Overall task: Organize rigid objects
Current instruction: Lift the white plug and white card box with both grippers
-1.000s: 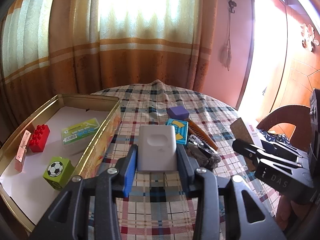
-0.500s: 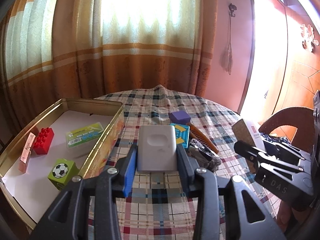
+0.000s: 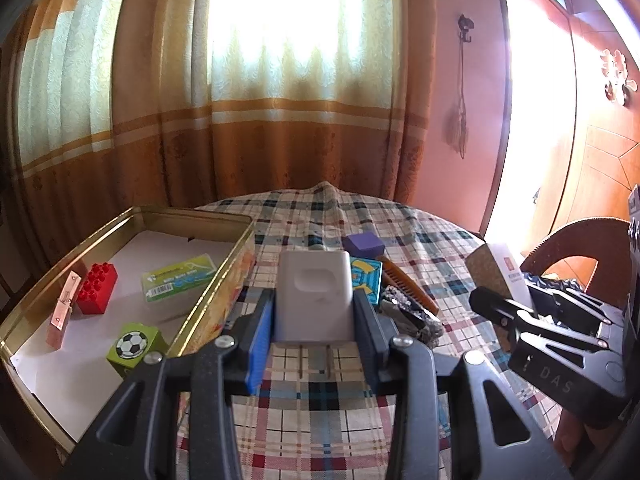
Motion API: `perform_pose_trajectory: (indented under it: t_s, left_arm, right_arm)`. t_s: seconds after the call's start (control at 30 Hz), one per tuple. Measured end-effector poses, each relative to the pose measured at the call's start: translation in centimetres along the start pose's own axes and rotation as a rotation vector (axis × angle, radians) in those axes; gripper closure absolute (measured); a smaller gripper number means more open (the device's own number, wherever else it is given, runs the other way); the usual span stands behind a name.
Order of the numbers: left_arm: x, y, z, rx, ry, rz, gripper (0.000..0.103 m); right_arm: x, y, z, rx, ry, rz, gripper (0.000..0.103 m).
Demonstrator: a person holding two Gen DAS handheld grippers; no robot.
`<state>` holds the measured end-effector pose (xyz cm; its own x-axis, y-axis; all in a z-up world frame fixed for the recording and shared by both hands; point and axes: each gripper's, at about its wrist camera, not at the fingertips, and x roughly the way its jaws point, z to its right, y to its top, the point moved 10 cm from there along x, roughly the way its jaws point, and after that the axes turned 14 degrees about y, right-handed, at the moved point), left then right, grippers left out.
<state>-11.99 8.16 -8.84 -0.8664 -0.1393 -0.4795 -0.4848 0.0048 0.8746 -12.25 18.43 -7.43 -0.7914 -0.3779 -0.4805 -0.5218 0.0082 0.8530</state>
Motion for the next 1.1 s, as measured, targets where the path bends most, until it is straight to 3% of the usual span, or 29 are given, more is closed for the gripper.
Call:
perform_pose_trajectory:
  t_s: [1.1]
  left_arm:
    - [-1.3,0.8,-0.7,-0.023,0.024,0.065,0.066]
  right_arm:
    - [-0.5,0.0,-2.0,-0.089,-0.007,0.026,0.06]
